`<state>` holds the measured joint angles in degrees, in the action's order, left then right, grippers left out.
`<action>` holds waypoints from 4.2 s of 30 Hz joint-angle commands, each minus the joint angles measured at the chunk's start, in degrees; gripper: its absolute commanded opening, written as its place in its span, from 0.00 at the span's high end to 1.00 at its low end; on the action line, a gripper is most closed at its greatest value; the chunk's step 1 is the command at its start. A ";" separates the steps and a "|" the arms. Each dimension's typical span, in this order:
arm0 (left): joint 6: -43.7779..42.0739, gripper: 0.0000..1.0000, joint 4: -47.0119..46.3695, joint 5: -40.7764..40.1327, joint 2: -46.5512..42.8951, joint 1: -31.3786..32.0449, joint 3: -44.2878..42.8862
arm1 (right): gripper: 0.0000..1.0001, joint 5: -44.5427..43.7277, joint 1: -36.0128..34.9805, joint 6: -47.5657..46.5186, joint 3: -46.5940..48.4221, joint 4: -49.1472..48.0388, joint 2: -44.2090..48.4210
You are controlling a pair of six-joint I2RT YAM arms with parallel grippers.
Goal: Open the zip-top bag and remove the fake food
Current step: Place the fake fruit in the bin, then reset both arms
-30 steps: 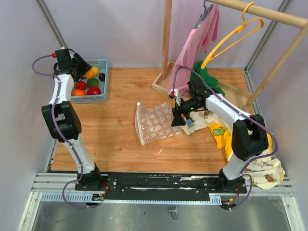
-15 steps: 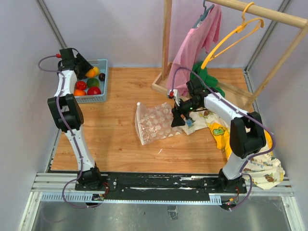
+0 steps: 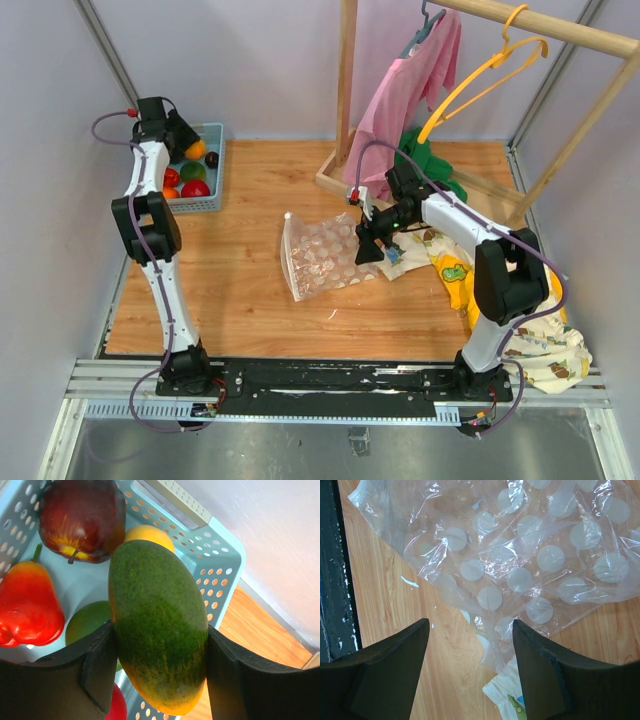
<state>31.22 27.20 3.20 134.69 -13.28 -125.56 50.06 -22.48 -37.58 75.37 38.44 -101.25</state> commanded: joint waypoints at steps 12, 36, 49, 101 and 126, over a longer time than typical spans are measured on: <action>-4.27 0.01 -1.41 -8.82 0.70 3.02 -5.05 | 0.31 0.25 0.86 -0.56 1.42 1.70 0.74; -1.70 0.01 -28.68 7.01 -42.48 -0.97 46.23 | 0.31 0.21 0.98 -2.04 -0.85 1.55 6.85; 3.38 0.01 -36.09 13.65 -70.30 -4.32 68.72 | 0.31 0.91 2.61 -2.99 -1.91 1.52 11.08; 4.89 0.02 -11.01 33.85 -75.14 6.40 43.19 | 0.02 -0.66 17.48 -12.81 15.34 30.66 34.32; -3.19 0.01 -5.95 32.89 -72.09 11.96 34.42 | 0.02 -22.35 17.56 37.18 20.91 -5.93 37.15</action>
<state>28.32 22.81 34.59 62.50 -1.74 -89.71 34.30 -5.85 -6.98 94.65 34.83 -63.79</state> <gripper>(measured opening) 0.988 0.986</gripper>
